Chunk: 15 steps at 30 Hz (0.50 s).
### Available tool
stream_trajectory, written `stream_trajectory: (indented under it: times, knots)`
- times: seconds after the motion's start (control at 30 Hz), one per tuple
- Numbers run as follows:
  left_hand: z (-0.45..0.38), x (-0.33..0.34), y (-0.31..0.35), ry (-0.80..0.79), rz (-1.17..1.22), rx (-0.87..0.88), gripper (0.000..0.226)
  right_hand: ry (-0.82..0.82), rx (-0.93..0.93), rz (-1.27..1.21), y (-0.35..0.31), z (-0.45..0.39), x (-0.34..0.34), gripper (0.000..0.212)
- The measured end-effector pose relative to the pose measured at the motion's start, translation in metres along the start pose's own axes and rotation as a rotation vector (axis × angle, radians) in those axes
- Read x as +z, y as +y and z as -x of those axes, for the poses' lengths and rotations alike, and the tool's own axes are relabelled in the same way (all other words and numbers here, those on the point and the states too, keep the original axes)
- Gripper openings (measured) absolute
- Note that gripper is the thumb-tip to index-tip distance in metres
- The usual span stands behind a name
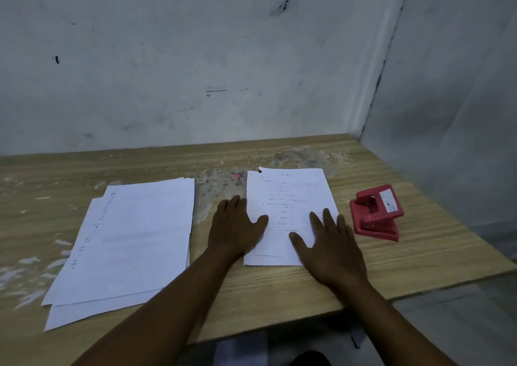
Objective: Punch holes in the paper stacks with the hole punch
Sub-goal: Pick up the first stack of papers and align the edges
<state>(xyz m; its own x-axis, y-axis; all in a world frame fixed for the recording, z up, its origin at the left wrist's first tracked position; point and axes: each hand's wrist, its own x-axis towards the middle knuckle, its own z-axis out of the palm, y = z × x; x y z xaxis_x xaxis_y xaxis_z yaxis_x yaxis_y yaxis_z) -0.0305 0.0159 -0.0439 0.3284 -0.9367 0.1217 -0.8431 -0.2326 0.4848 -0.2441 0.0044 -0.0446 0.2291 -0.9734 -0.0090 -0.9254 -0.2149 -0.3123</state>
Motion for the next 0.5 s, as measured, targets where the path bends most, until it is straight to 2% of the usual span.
stream_trajectory:
  times: [0.13,0.23,0.27,0.37,0.5]
  knots:
    - [-0.019,-0.012,0.016,-0.048,0.196,-0.25,0.053,0.006,-0.004,0.005,0.001,-0.001,0.0,0.088]
    - [-0.03,-0.024,0.028,-0.146,0.461,-0.427,0.046,0.008,-0.003,0.001,0.001,0.0,0.001,0.088]
    - [-0.034,-0.024,0.03,-0.177,0.544,-0.44,0.045,0.011,-0.004,-0.001,0.001,0.001,0.001,0.088]
    - [-0.033,-0.032,0.041,-0.226,0.655,-0.445,0.022,0.017,-0.008,-0.003,0.001,0.0,0.0,0.088]
    - [-0.034,-0.037,0.048,-0.274,0.698,-0.457,0.024,0.02,-0.014,-0.008,0.001,0.0,0.001,0.088]
